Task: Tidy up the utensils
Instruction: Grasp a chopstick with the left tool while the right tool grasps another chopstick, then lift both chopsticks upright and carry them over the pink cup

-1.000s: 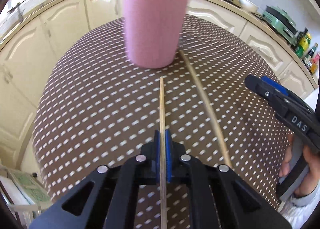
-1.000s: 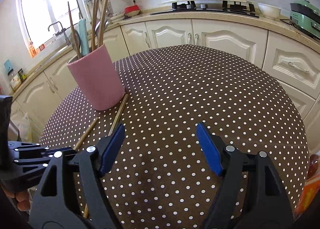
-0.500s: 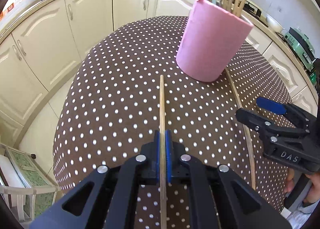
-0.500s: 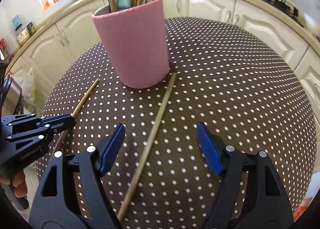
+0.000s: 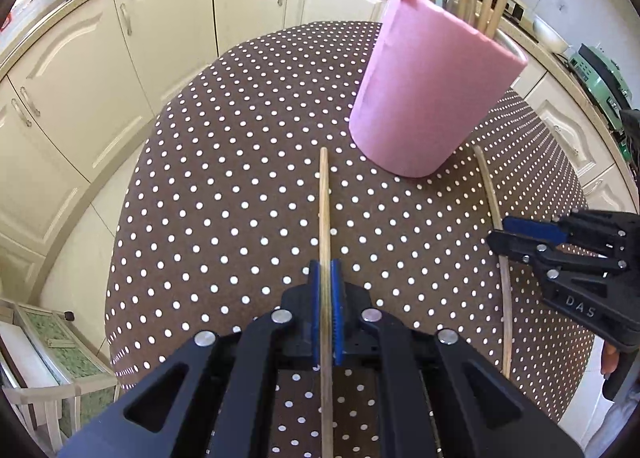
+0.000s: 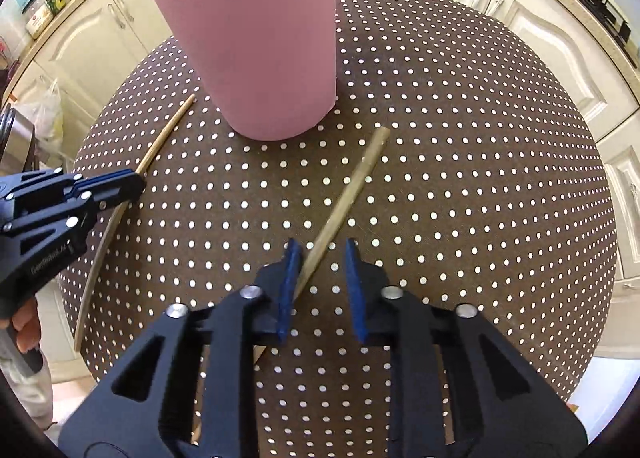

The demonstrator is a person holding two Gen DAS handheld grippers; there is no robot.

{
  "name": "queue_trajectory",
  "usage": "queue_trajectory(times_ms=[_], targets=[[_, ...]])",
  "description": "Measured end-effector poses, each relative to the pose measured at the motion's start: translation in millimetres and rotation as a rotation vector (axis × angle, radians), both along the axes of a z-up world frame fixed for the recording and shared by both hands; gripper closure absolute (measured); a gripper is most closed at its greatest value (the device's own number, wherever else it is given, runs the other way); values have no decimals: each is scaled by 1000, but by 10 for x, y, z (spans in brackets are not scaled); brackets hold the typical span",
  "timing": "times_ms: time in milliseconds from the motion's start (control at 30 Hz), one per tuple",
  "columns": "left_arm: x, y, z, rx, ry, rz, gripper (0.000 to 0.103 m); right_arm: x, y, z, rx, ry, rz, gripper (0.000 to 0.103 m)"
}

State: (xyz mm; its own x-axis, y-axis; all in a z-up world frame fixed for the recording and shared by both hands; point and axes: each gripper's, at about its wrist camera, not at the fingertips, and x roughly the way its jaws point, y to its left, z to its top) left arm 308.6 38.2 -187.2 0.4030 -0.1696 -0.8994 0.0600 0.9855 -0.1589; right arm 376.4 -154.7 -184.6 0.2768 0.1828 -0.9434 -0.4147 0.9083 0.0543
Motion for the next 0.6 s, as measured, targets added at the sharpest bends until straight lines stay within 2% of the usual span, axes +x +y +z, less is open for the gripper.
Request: queue_trajectory(times_ms=[133,333,433,600], targets=[[-39,52,4,-51,-18,9,98,-43,-124,26,57,1,-13,97],[-226,87,118,-104,-98,11,98,-213,-455,111,151,-52,-49,97],[-329,111,243,-122,-154,18,98,-283,-642,196,204,-98,-70,97],[-555,140,539,-156,-296,14,98,-440,-961,408,325,-206,-108,97]])
